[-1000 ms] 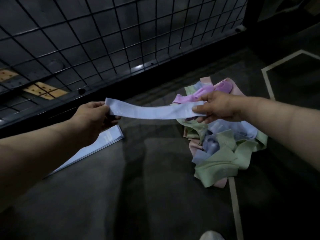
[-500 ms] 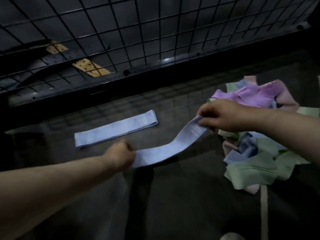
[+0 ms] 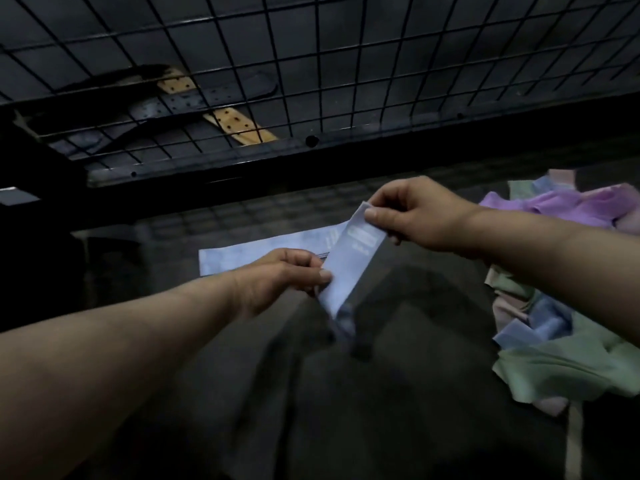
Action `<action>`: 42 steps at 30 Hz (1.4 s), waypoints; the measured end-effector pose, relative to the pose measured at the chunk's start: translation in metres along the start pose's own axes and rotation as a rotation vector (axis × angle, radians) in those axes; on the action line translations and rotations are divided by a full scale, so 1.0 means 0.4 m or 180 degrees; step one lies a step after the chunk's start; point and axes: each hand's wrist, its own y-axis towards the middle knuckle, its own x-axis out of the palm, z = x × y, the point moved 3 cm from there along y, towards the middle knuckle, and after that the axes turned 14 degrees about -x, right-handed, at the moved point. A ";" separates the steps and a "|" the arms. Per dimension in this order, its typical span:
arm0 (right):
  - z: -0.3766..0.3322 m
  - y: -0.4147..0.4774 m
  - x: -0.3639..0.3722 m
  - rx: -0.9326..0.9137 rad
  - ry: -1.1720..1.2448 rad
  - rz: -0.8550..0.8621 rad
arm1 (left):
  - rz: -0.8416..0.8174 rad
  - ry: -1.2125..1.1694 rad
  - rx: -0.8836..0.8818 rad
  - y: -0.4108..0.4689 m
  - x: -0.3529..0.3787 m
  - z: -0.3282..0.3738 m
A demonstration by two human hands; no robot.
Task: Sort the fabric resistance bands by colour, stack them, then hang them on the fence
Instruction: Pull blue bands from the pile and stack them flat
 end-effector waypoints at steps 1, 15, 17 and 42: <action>0.003 0.006 0.007 0.0085 0.0147 0.0140 | 0.0042 0.0073 -0.0055 -0.004 -0.028 -0.008; 0.058 0.112 0.144 0.1278 0.0820 0.0689 | 0.1121 0.0518 -0.0314 -0.097 -0.318 -0.015; 0.070 0.119 0.148 0.1394 0.0900 0.0792 | 0.0988 0.0649 -0.0532 -0.106 -0.350 -0.012; 0.207 0.117 0.156 0.1012 -0.1040 0.0575 | 0.3051 0.1949 0.0037 0.002 -0.408 -0.088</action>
